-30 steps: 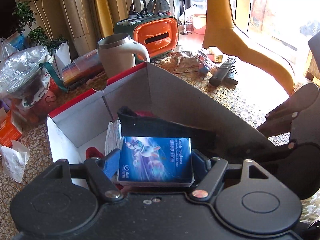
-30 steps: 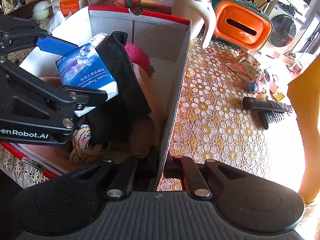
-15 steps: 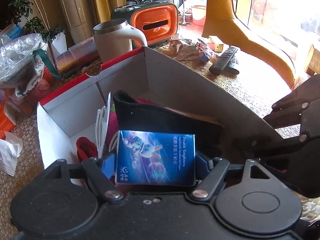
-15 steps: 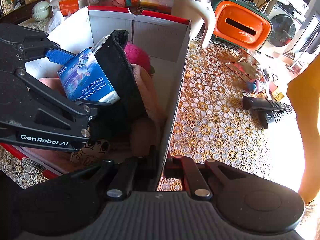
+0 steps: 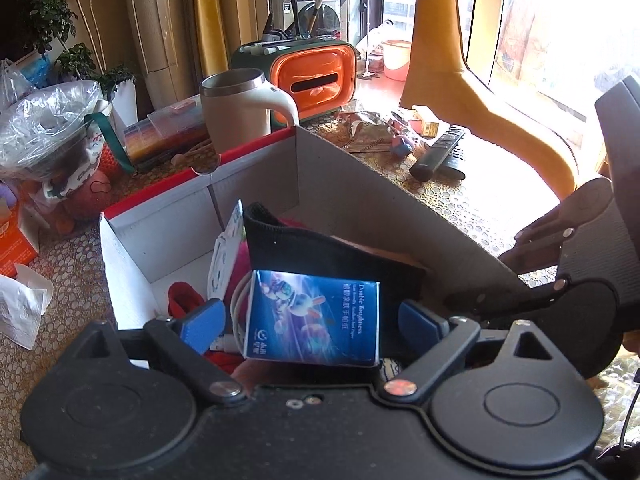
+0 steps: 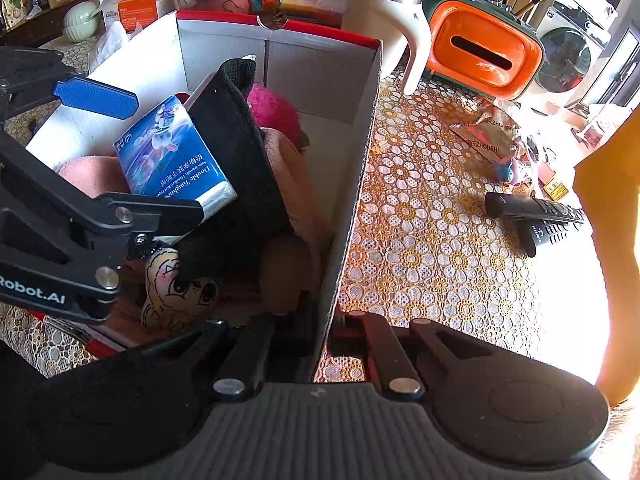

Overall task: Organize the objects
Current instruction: 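Lower the tissue pack into the shoebox and open the left gripper, then move the left gripper back to the black USB cable on the table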

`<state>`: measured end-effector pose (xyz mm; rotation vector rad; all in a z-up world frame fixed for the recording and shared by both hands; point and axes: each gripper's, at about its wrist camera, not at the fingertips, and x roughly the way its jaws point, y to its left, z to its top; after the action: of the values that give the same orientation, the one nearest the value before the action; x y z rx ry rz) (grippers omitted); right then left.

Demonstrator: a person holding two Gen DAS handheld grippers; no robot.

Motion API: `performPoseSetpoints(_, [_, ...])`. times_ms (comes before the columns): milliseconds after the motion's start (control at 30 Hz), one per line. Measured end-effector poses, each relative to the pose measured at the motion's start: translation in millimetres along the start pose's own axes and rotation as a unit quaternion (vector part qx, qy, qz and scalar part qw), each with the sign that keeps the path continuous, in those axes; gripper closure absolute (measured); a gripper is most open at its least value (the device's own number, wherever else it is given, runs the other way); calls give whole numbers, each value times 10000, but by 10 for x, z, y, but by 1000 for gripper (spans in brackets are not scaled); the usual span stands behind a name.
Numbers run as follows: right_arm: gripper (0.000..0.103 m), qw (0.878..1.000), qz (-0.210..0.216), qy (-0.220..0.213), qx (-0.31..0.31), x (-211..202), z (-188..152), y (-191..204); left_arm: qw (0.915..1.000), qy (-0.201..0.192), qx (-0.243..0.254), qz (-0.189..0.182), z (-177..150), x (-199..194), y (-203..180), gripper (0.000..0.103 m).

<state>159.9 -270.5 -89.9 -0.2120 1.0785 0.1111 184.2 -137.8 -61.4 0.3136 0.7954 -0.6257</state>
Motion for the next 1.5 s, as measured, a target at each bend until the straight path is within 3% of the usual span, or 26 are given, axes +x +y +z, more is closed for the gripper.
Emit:
performPoseSetpoints(300, [97,10000,5,14,-44,-3,-2,8,9995,-300,-79,70,-106,-455,184,3])
performPoseSetpoints(500, [97,10000,2,25,-67,2,2,11,9982,-443,-381,152,-251,-772,454,1])
performPoseSetpoints(767, [97,10000,-1,35,-76,8,4,13,9954,-421,-640,573,-510,-1050,798,1])
performPoseSetpoints(1167, [97,10000,-3,36,-74,6,1,9,9801,-82,-1134,1626,-1051,-1090,1461,0])
performPoseSetpoints(1500, [97,9999,-12,58,-85,4,2,13,9662,282,-1756,1868,-1442,-733,1859,2])
